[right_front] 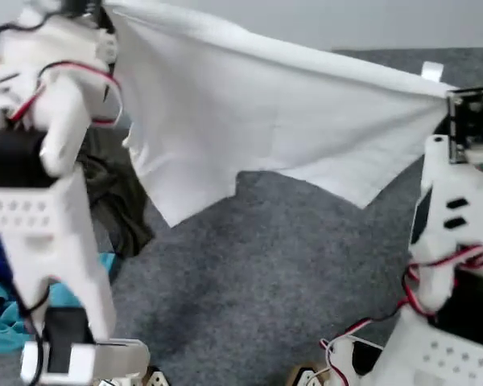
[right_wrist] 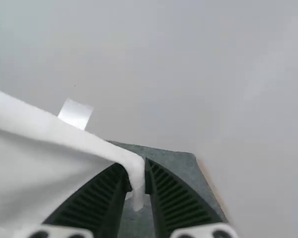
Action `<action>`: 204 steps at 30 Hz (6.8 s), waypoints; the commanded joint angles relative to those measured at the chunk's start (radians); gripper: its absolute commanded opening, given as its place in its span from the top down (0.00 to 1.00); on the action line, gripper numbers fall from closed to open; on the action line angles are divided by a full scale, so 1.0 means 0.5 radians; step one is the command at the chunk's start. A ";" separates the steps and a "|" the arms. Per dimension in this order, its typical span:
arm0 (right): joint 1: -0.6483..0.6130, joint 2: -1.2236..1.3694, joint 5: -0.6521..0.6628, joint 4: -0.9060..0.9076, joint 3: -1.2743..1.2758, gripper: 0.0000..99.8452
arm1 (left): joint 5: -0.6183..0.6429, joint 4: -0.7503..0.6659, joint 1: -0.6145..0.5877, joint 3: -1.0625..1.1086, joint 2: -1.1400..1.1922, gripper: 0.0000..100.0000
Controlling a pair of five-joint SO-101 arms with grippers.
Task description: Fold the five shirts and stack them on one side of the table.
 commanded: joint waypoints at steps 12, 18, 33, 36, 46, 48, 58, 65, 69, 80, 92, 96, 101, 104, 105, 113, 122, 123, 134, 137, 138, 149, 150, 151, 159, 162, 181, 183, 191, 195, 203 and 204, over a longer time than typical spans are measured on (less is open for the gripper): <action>0.048 -0.044 -0.282 0.692 -1.163 0.99 | 0.193 0.187 0.003 -0.069 -0.733 1.00; 0.048 -0.161 -0.212 0.701 -1.249 0.99 | 0.190 0.184 0.003 -0.054 -0.890 1.00; 0.048 -0.173 -0.212 0.750 -0.163 0.99 | 0.187 0.141 0.003 0.760 -0.230 1.00; 0.048 -0.173 -0.212 0.517 0.276 0.99 | 0.187 0.012 0.003 0.901 0.049 1.00; 0.038 -0.035 -0.095 -0.809 1.476 0.99 | 0.181 -0.519 0.021 0.821 0.936 1.00; 0.044 0.084 -0.089 -1.014 1.516 0.99 | 0.181 -0.592 0.034 0.692 1.074 1.00; 0.084 0.763 -0.086 -1.551 1.160 0.99 | 0.104 -0.746 0.080 -0.446 1.841 1.00; 0.091 1.272 -0.089 -1.554 0.730 0.99 | -0.123 -0.743 0.123 -1.152 2.440 1.00; 0.087 1.545 -0.092 -1.554 0.546 0.99 | -0.252 -0.761 0.160 -1.395 2.700 1.00; 0.063 1.714 -0.095 -1.358 0.479 0.99 | -0.276 -0.338 0.160 -1.496 2.811 1.00; -0.087 1.818 -0.316 -0.901 0.157 0.99 | -0.147 0.166 0.061 -1.628 2.799 1.00; -0.173 2.101 -0.325 -0.671 -0.206 0.99 | -0.147 0.319 0.080 -1.714 2.799 1.00; -0.250 2.610 -0.497 -0.440 -0.792 0.95 | -0.147 0.460 0.080 -1.852 2.814 1.00; -0.272 2.917 -0.611 -0.269 -1.197 0.91 | -0.150 0.549 0.080 -1.858 2.802 1.00; -0.284 3.012 -0.641 -0.216 -1.326 0.90 | -0.150 0.580 0.080 -1.858 2.799 1.00; -0.416 3.613 -0.666 -0.017 -2.105 0.76 | -0.150 0.703 0.071 -1.858 2.799 1.00; -0.502 4.077 -0.528 -0.026 -2.584 0.72 | -0.150 0.789 0.074 -1.858 2.799 1.00; -0.499 4.114 -0.522 -0.026 -2.618 0.72 | -0.150 0.789 0.074 -1.858 2.799 1.00; -0.517 4.341 -0.519 -0.121 -2.688 0.75 | -0.150 0.789 0.080 -1.858 2.799 1.00; -0.523 4.374 -0.411 -0.192 -2.688 0.85 | -0.150 0.789 0.080 -1.858 2.802 1.00; -0.526 4.384 -0.344 -0.213 -2.688 0.90 | -0.150 0.789 0.080 -1.858 2.805 1.00; -0.459 4.132 -0.141 -0.115 -2.694 0.99 | -0.147 0.789 0.080 -1.864 2.780 1.00; -0.459 4.089 -0.141 -0.081 -2.694 0.99 | -0.147 0.789 0.080 -1.864 2.756 1.00; -0.459 4.040 -0.141 -0.048 -2.694 0.99 | -0.129 0.789 0.080 -1.864 2.731 1.00; -0.471 3.684 -0.141 0.370 -2.694 0.99 | -0.025 0.789 0.080 -1.861 2.344 1.00; -0.459 3.580 -0.138 0.566 -2.694 0.99 | -0.025 0.789 0.064 -1.861 2.197 1.00; -0.379 3.313 0.273 1.244 -2.694 0.99 | -0.092 0.795 0.077 -1.220 2.019 1.00; -0.351 3.294 0.273 1.247 -2.740 0.99 | -0.092 0.792 0.077 -1.155 2.019 1.00; -0.315 3.316 0.273 1.100 -2.998 0.99 | -0.092 0.457 0.068 -1.036 2.022 1.00; -0.293 3.328 0.270 0.965 -3.044 0.99 | -0.092 0.071 0.061 -0.839 2.025 1.00; -0.238 3.331 0.270 0.815 -3.017 0.99 | -0.083 -0.601 0.009 -0.407 2.022 1.00; -0.226 3.328 0.270 0.815 -3.026 0.99 | -0.083 -0.595 0.003 -0.397 2.022 1.00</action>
